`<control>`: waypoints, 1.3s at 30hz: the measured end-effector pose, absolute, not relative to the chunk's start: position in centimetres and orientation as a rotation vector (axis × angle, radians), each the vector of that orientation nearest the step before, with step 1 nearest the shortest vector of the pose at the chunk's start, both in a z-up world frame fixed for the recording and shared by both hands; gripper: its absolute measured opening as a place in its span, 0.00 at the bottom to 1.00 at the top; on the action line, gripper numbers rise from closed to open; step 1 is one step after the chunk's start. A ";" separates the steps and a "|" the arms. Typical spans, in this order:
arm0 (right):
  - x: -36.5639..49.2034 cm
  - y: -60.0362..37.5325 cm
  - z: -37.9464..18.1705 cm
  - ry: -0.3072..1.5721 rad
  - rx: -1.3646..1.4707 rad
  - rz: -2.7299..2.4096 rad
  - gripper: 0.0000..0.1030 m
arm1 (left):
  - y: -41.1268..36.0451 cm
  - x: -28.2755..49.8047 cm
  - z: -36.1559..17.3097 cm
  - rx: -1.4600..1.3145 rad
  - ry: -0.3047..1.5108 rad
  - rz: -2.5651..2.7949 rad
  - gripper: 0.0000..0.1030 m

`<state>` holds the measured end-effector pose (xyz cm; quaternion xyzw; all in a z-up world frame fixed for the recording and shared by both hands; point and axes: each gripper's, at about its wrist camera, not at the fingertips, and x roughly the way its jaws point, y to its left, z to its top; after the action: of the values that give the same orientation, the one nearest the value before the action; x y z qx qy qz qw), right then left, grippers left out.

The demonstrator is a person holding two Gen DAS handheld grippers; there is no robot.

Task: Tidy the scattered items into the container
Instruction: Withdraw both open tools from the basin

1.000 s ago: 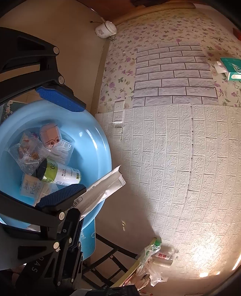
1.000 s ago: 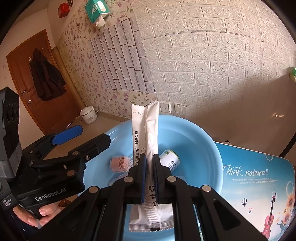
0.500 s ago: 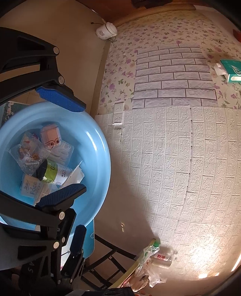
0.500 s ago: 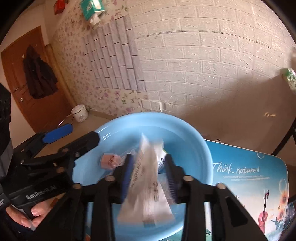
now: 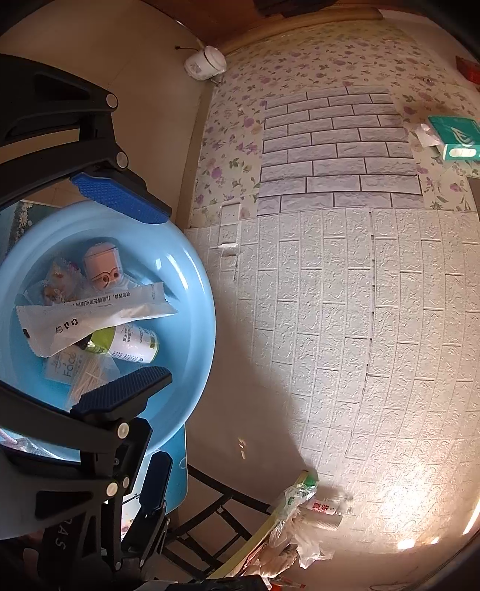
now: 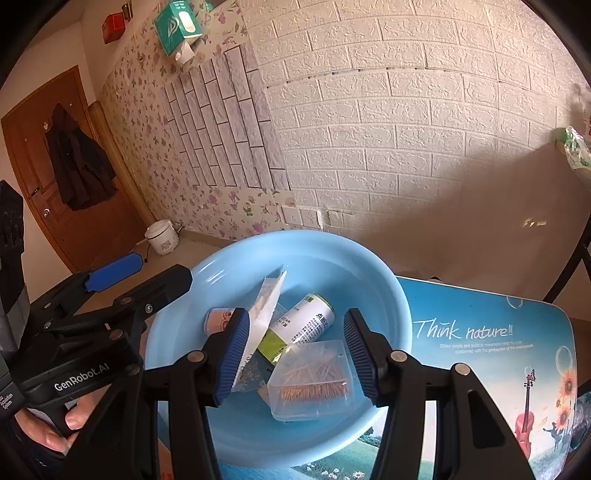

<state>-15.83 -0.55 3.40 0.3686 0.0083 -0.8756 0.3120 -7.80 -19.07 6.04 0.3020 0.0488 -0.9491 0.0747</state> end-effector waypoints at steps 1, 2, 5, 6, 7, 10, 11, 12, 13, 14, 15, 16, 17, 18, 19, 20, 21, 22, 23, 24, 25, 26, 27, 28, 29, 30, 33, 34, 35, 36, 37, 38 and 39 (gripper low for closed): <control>-15.8 -0.4 3.5 0.019 0.971 -2.312 0.53 | -18.9 -7.7 6.2 0.904 0.143 -2.850 0.76; -15.7 -0.2 3.6 0.016 0.970 -2.314 0.53 | -18.7 -7.6 6.3 0.902 0.140 -2.851 0.76; -15.5 0.5 3.9 0.008 0.964 -2.326 0.53 | -18.3 -7.5 6.6 0.902 0.133 -2.847 0.76; -15.4 0.7 4.0 0.005 0.965 -2.329 0.53 | -18.1 -7.5 6.7 0.903 0.132 -2.844 0.76; -15.4 0.9 4.1 -0.006 0.975 -2.331 0.53 | -18.0 -7.4 6.7 0.905 0.131 -2.844 0.76; -15.4 1.7 4.5 -0.057 1.006 -2.336 0.53 | -17.6 -7.3 7.1 0.901 0.121 -2.846 0.77; -15.3 1.9 4.8 -0.061 1.003 -2.340 0.54 | -17.4 -7.3 7.2 0.901 0.118 -2.848 0.77; -15.1 2.1 5.0 -0.057 0.994 -2.346 0.54 | -17.1 -7.3 7.3 0.899 0.114 -2.850 0.77; -15.0 2.3 5.2 -0.051 0.985 -2.354 0.55 | -16.9 -7.3 7.5 0.898 0.107 -2.853 0.77; -14.9 2.6 5.4 -0.053 0.982 -2.359 0.56 | -16.6 -7.3 7.6 0.898 0.100 -2.854 0.77; -14.9 3.0 5.6 -0.063 0.979 -2.361 0.56 | -16.4 -7.3 7.6 0.900 0.095 -2.855 0.77; -14.9 3.4 5.7 -0.070 0.976 -2.363 0.56 | -16.2 -7.4 7.7 0.904 0.092 -2.856 0.77; -14.8 3.7 5.8 -0.073 0.975 -2.368 0.57 | -15.9 -7.4 7.7 0.910 0.089 -2.856 0.77; -14.8 4.0 5.8 -0.077 0.976 -2.374 0.57 | -15.6 -7.5 7.7 0.913 0.088 -2.856 0.77; -14.8 4.4 5.9 -0.083 0.977 -2.377 0.58 | -15.3 -7.5 7.7 0.917 0.086 -2.858 0.78; -14.8 4.8 5.9 -0.087 0.977 -2.379 0.58 | -14.9 -7.5 7.8 0.921 0.084 -2.859 0.78; -14.7 5.2 5.9 -0.089 0.978 -2.383 0.58 | -14.5 -7.6 7.8 0.925 0.082 -2.861 0.78; -14.7 5.6 5.9 -0.092 0.980 -2.387 0.58 | -14.1 -7.7 7.8 0.932 0.079 -2.864 0.78; -14.7 6.0 5.8 -0.096 0.982 -2.390 0.58 | -13.7 -7.7 7.8 0.937 0.076 -2.866 0.78; -14.6 6.3 5.8 -0.100 0.985 -2.396 0.58 | -13.2 -7.8 7.8 0.941 0.073 -2.870 0.78; -14.6 6.8 5.7 -0.103 0.988 -2.407 0.58 | -12.8 -8.0 7.7 0.946 0.071 -2.874 0.79; -14.7 7.2 5.7 -0.106 0.991 -2.413 0.58 | -12.2 -8.2 7.7 0.951 0.068 -2.879 0.79; -14.7 7.8 5.6 -0.109 0.996 -2.416 0.58 | -11.7 -8.3 7.7 0.955 0.065 -2.883 0.79; -14.9 8.2 5.6 -0.110 1.001 -2.420 0.58 | -11.1 -8.5 7.7 0.960 0.060 -2.888 0.79; -14.9 8.8 5.6 -0.111 1.004 -2.428 0.58 | -10.6 -8.6 7.7 0.964 0.054 -2.893 0.79; -15.0 9.2 5.6 -0.112 1.009 -2.434 0.58 | -10.1 -8.8 7.6 0.969 0.047 -2.896 0.79; -15.4 11.0 5.6 -0.125 1.026 -2.456 0.58 | -8.4 -9.4 7.6 0.992 0.031 -2.904 0.79; -15.5 11.6 5.7 -0.130 1.028 -2.464 0.58 | -8.0 -9.7 7.5 1.000 0.026 -2.906 0.80; -15.7 12.1 5.6 -0.134 1.032 -2.472 0.58 | -7.4 -9.9 7.5 1.007 0.019 -2.909 0.80; -15.8 12.8 5.6 -0.138 1.041 -2.482 0.58 | -6.9 -10.1 7.5 1.015 0.015 -2.911 0.81; -16.0 13.2 5.6 -0.142 1.049 -2.488 0.58 | -6.5 -10.5 7.5 1.028 0.012 -2.911 0.82; -16.1 13.7 5.5 -0.145 1.056 -2.493 0.58 | -6.1 -10.8 7.6 1.045 0.009 -2.907 0.82; -16.2 14.3 5.5 -0.141 1.066 -2.499 0.58 | -5.8 -11.1 7.6 1.065 0.009 -2.902 0.83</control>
<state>-16.23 14.26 5.52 0.3833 -0.0508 -0.8983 0.2087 -11.14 -5.78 7.62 0.3443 0.0029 -0.9385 0.0252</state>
